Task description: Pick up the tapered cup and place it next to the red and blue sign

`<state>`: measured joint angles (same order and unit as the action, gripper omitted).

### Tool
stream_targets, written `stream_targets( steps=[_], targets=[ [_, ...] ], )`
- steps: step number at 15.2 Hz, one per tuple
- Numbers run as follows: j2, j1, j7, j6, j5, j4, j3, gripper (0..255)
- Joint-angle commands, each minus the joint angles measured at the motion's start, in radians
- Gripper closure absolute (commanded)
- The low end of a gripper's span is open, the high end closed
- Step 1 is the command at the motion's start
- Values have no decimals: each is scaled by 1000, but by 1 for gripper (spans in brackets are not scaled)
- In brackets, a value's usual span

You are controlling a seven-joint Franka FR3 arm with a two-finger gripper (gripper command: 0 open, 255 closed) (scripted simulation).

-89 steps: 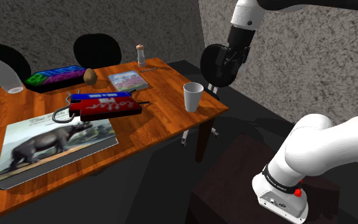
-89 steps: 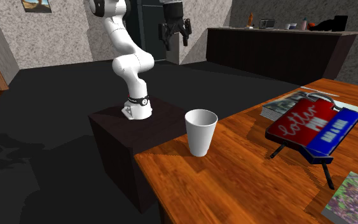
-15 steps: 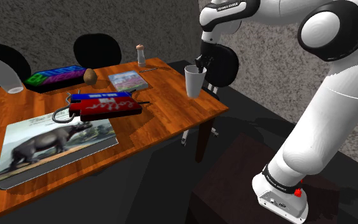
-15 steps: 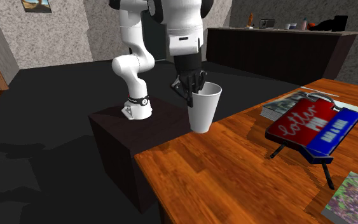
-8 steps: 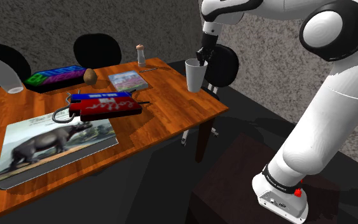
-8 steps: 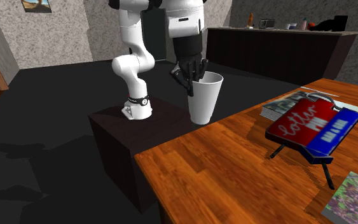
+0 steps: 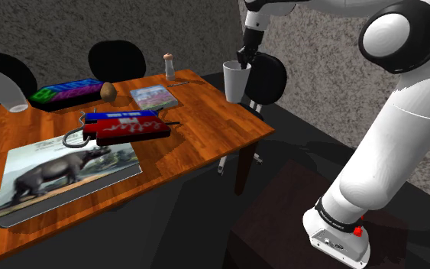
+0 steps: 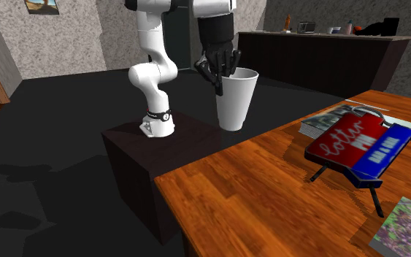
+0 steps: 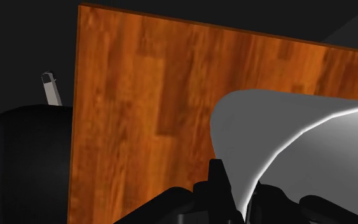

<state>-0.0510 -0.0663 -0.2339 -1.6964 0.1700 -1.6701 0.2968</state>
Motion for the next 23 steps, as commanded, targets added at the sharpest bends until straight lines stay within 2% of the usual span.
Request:
stream_targets(
  steps=[1,7,15,23],
  targets=[
    [2,0,5,29,-1,28,0,255],
    [-12,-3,13,107,2,119,2,255],
    [5,98,200,69,-5,95,-87,255],
    [-46,193,379,50,-7,155,-172,255]
  ],
)
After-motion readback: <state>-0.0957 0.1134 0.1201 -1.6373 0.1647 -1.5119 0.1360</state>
